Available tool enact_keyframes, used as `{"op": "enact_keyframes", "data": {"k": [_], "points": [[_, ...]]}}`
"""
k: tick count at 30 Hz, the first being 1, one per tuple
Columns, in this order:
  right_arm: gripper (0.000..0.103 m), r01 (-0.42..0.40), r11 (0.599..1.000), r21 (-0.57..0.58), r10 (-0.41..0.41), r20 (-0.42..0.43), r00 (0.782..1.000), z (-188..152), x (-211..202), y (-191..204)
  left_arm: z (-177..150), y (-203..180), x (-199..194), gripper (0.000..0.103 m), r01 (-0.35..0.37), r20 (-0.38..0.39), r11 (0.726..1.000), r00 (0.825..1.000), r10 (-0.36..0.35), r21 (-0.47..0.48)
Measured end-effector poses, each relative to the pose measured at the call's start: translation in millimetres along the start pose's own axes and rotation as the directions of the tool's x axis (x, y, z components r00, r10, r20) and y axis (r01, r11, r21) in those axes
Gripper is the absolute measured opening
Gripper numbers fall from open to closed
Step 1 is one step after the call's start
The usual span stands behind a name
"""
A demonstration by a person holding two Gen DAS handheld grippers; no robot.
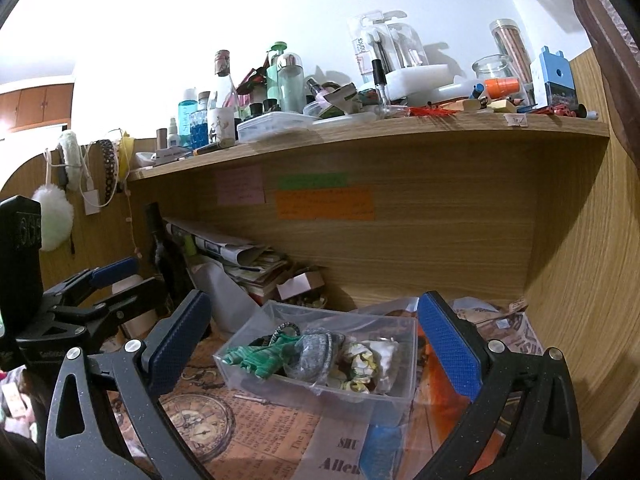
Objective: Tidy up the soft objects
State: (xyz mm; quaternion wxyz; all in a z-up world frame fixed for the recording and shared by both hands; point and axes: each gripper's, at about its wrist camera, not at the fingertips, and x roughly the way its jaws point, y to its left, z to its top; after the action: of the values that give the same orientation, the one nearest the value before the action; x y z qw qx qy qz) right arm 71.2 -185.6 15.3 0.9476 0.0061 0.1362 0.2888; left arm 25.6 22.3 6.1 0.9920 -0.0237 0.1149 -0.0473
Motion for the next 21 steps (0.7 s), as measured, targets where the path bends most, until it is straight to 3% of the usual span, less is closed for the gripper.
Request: {"op": "enact_keyframes", "data": {"k": [21], "points": [[0.103, -0.009, 1.000, -0.002, 0.009, -0.006, 1.000, -1.2, 0.9, 0.1, -2.3, -3.3, 1.6, 0.103, 0.002, -0.008, 1.000, 1.000, -0.002, -0.001]]}}
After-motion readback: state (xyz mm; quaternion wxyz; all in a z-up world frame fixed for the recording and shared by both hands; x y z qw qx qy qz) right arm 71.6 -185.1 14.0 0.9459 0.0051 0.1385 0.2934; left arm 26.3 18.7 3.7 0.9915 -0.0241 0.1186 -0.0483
